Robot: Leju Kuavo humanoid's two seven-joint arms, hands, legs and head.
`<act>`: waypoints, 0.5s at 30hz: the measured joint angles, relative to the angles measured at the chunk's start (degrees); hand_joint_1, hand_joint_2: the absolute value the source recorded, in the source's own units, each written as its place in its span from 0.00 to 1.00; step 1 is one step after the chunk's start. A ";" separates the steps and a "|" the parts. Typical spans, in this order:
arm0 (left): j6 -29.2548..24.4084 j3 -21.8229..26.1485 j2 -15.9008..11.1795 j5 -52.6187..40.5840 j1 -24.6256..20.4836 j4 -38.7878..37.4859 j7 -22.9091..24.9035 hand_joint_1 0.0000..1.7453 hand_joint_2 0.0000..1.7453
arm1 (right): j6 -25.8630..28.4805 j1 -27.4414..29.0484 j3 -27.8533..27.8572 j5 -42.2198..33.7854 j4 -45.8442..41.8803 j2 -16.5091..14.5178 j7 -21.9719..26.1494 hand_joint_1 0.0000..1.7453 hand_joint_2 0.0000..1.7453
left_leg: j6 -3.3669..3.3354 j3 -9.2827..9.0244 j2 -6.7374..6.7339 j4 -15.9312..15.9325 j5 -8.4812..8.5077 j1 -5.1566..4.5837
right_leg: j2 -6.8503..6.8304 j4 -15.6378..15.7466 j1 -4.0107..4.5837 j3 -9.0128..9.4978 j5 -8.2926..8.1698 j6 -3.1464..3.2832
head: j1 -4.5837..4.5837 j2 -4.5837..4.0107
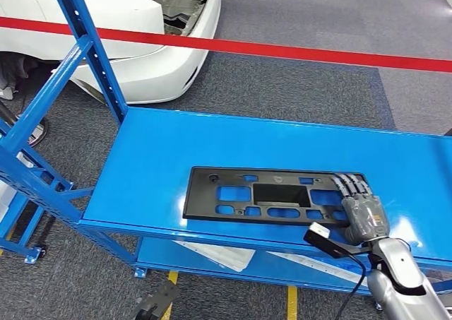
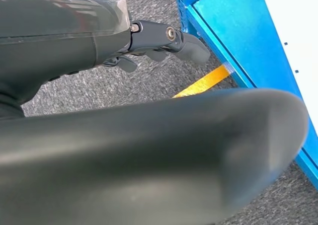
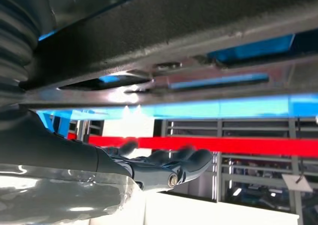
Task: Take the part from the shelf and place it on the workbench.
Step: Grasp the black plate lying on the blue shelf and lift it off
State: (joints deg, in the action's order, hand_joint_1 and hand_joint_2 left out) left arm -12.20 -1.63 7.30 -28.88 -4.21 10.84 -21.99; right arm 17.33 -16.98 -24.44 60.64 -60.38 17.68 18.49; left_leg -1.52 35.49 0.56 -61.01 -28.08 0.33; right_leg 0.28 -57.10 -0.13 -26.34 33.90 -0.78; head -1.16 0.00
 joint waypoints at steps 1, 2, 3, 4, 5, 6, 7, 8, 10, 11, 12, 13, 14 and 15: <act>0.00 0.01 0.00 -0.16 -0.02 0.00 0.02 0.00 0.00 | -0.01 0.06 0.00 -0.01 0.22 0.00 0.28 1.00 1.00 | 0.00 0.00 0.00 0.00 0.00 0.00 | 0.00 0.00 0.00 0.00 0.00 0.00 | 0.00 0.00; 0.00 0.02 0.00 -0.31 -0.06 0.00 0.03 0.00 0.00 | -0.01 0.13 0.00 -0.02 0.42 -0.01 0.52 1.00 1.00 | 0.00 0.00 0.00 0.00 0.00 0.00 | 0.00 0.00 0.00 0.00 0.00 0.00 | 0.00 0.00; 0.00 0.03 0.00 -0.43 -0.09 0.00 0.06 0.00 0.00 | -0.01 0.19 0.00 -0.04 0.59 -0.02 0.71 1.00 1.00 | 0.00 -0.01 0.00 0.00 0.00 -0.01 | 0.00 0.00 0.00 0.00 0.00 0.00 | 0.00 0.00; 0.00 0.04 0.00 -0.49 -0.13 0.00 0.10 0.00 0.00 | 0.02 0.22 0.01 -0.08 0.73 -0.04 0.92 1.00 1.00 | 0.00 -0.01 0.00 0.00 0.00 -0.01 | 0.00 0.00 0.00 0.00 0.00 0.00 | 0.00 0.00; 0.00 0.05 0.00 -0.50 -0.17 0.00 0.14 0.00 0.00 | 0.09 0.20 0.02 -0.14 0.80 -0.07 1.06 1.00 1.00 | 0.00 -0.02 0.00 -0.01 0.00 -0.01 | 0.00 0.00 0.00 0.01 0.00 0.00 | 0.00 0.00; 0.00 0.07 0.00 -0.51 -0.20 0.00 0.16 0.00 0.00 | 0.20 0.15 0.05 -0.22 0.83 -0.10 1.19 1.00 1.00 | 0.00 -0.04 0.00 -0.01 0.00 0.00 | 0.00 0.00 0.00 0.02 0.00 0.00 | 0.00 0.00; 0.00 0.08 0.00 -0.51 -0.23 0.00 0.17 0.00 0.00 | 0.33 0.08 0.09 -0.32 0.84 -0.13 1.28 1.00 1.00 | 0.00 -0.05 0.00 -0.01 0.00 0.00 | 0.00 0.00 0.00 0.03 0.00 0.00 | 0.00 0.00; 0.00 0.09 0.00 -0.51 -0.25 0.00 0.17 0.00 0.00 | 0.45 0.02 0.14 -0.41 0.84 -0.16 1.30 1.00 1.00 | 0.00 -0.06 0.00 -0.01 0.00 0.00 | 0.00 0.00 0.00 0.05 0.00 0.00 | 0.00 0.00; 0.00 0.13 0.00 -0.51 -0.27 0.00 0.17 0.00 0.00 | 0.65 -0.05 0.27 -0.52 0.84 -0.22 1.35 1.00 1.00 | 0.00 -0.09 0.01 0.00 0.00 0.01 | -0.01 0.00 0.01 0.07 0.01 0.01 | 0.00 0.00; 0.01 0.15 0.00 -0.51 -0.27 0.00 0.17 0.00 0.00 | 0.73 -0.06 0.35 -0.56 0.84 -0.25 1.37 1.00 1.00 | 0.00 -0.10 0.01 0.00 0.00 0.02 | -0.01 0.00 0.01 0.08 0.01 0.01 | 0.00 0.00; 0.02 0.20 0.00 -0.51 -0.27 0.00 0.17 0.00 0.00 | 0.85 -0.07 0.43 -0.57 0.84 -0.27 1.39 1.00 1.00 | 0.00 -0.11 0.01 0.00 0.00 0.02 | -0.01 0.00 0.01 0.09 0.01 0.01 | 0.00 0.00; 0.04 0.25 0.00 -0.51 -0.27 0.00 0.17 0.00 0.00 | 1.04 -0.06 0.49 -0.57 0.84 -0.29 1.41 1.00 1.00 | 0.00 -0.11 0.01 0.00 0.00 0.02 | -0.01 0.00 0.01 0.10 0.01 0.01 | 0.00 0.00; 0.08 0.31 0.00 -0.51 -0.27 0.00 0.17 0.00 0.00 | 1.41 -0.04 0.52 -0.53 0.82 -0.31 1.40 1.00 1.00 | 0.00 -0.12 0.01 0.00 0.00 0.02 | -0.01 0.01 0.01 0.11 0.01 0.01 | 0.00 0.00; 0.12 0.40 0.00 -0.51 -0.27 0.00 0.17 0.00 0.00 | 1.97 0.02 0.57 -0.40 0.78 -0.32 1.32 1.00 1.00 | 0.00 -0.12 0.01 0.00 0.00 0.02 | -0.02 0.01 0.01 0.11 0.01 0.01 | 0.00 0.00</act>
State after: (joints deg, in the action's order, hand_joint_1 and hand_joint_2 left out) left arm -12.08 -1.23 7.30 -29.40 -4.48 10.84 -21.81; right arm 19.30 -16.96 -23.87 60.24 -59.60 17.36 19.81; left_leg -1.51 35.37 0.57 -61.01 -28.08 0.35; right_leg 0.26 -57.10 -0.12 -26.23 33.91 -0.77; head -1.16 0.00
